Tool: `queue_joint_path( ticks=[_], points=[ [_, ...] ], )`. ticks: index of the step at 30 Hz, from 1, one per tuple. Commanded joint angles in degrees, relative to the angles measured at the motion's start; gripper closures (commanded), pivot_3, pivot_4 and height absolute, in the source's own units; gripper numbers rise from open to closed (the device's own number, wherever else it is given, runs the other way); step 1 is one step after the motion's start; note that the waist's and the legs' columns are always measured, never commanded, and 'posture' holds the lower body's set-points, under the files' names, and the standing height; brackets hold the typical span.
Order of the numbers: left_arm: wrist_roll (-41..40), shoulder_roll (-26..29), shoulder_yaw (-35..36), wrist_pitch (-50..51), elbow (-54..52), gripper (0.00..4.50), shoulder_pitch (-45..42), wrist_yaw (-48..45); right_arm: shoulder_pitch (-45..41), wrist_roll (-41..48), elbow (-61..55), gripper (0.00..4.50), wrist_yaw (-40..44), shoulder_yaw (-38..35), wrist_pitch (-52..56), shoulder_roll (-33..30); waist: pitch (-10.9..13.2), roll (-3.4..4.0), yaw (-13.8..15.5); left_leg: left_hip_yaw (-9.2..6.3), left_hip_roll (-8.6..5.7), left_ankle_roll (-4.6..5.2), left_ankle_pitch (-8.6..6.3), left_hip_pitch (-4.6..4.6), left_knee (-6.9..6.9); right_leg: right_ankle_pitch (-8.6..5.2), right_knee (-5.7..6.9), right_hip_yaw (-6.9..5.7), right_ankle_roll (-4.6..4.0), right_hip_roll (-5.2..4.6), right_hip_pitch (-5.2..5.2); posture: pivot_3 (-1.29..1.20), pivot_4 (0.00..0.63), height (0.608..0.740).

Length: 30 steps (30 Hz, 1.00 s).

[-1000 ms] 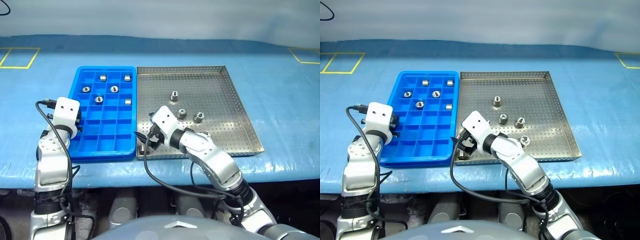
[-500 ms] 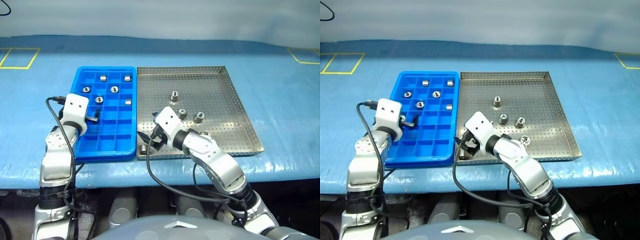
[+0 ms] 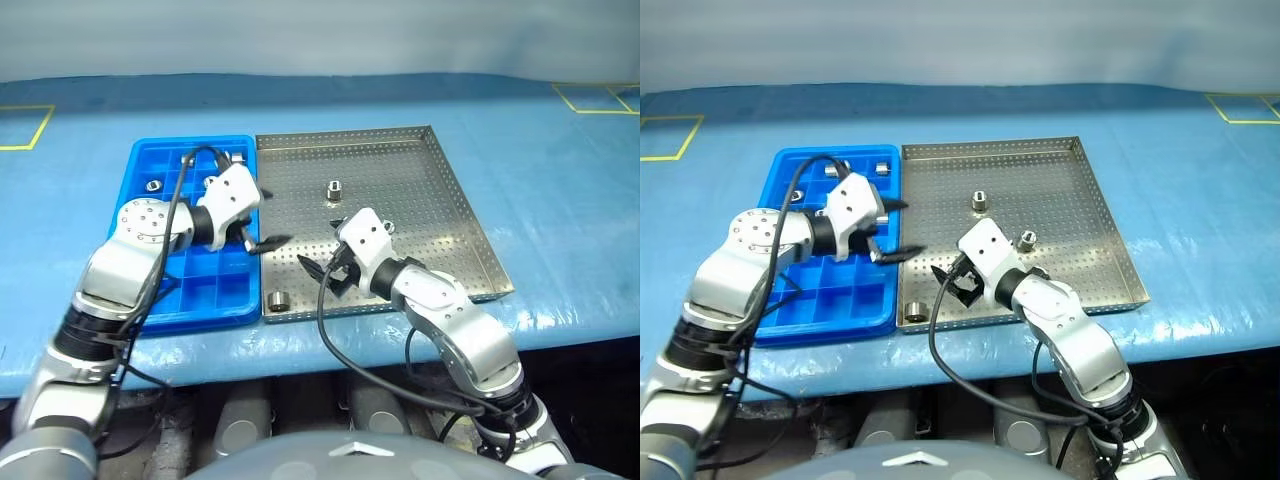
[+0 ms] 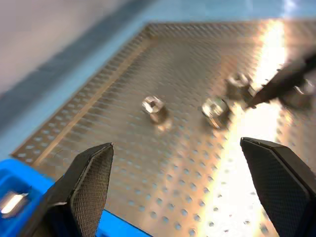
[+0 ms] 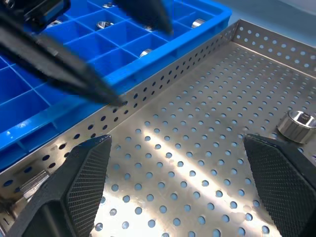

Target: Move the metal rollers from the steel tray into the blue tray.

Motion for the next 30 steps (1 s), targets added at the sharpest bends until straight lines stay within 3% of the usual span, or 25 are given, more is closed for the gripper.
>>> queue_joint_path(
  ticks=[1, 5, 12, 18, 24, 30],
  points=[
    [4.01, 1.48, -1.94, -6.13, 4.98, 0.03, -5.38, -2.02, 0.29, 0.25, -3.1, 0.0, -0.58, -0.68, 0.0, 0.2, 0.0, 0.0, 0.01, 0.0, -0.01, -0.01, 0.01, -0.04, 0.01, -0.01, -0.01, 0.01, 0.04, 0.0, -0.03, -0.14, 0.15, 0.74],
    [2.38, -3.14, 3.25, -5.91, 4.31, 0.03, -3.9, 5.24, 0.64, 0.16, -3.68, 0.0, -1.42, -0.52, 1.12, 0.44, -0.01, -0.01, -0.41, 0.11, -0.04, 0.07, -0.04, -0.05, 0.03, 0.02, -0.06, 0.13, 0.12, -0.07, -0.03, -0.16, 0.15, 0.74],
    [-2.29, -3.04, 14.02, -7.43, -10.63, 0.03, 15.75, 10.11, -4.08, 3.46, -1.98, 0.0, 4.52, 0.46, 6.48, -3.85, 0.0, 0.0, -1.96, 0.33, 0.07, 0.15, -0.11, -0.12, -0.04, 0.32, -0.05, 0.26, 0.16, -0.08, -0.29, -0.1, 0.15, 0.74],
    [-6.48, -7.34, 24.77, -5.59, -23.49, 0.03, 29.16, 17.51, -15.03, 6.74, 6.04, 0.0, 11.39, 3.12, 11.68, -5.94, 0.01, 0.0, -0.29, 0.3, 0.1, 0.09, -0.06, 0.0, 0.01, 0.1, -0.05, 0.21, 0.08, -0.1, -0.15, -0.01, 0.15, 0.74],
    [-7.82, -10.19, 28.16, -5.49, -29.99, 0.03, 42.32, 21.05, -23.93, 9.47, 13.68, 0.0, 17.16, 8.33, 16.5, -5.14, 0.01, 0.0, 1.48, 0.33, 0.09, 0.1, -0.06, 0.08, 0.0, 0.28, -0.05, 0.19, -0.2, -0.12, -0.08, 0.06, 0.15, 0.74],
    [-8.37, -10.5, 26.13, -8.41, -32.66, 0.03, 49.0, 20.67, -27.29, 9.88, 19.37, 0.0, 21.06, 13.16, 16.32, -4.04, 0.01, 0.0, 3.65, 0.26, 0.07, 0.09, -0.06, 0.01, -0.03, 0.23, -0.07, 0.07, -0.29, -0.14, -0.11, 0.1, 0.15, 0.74]
  ],
)
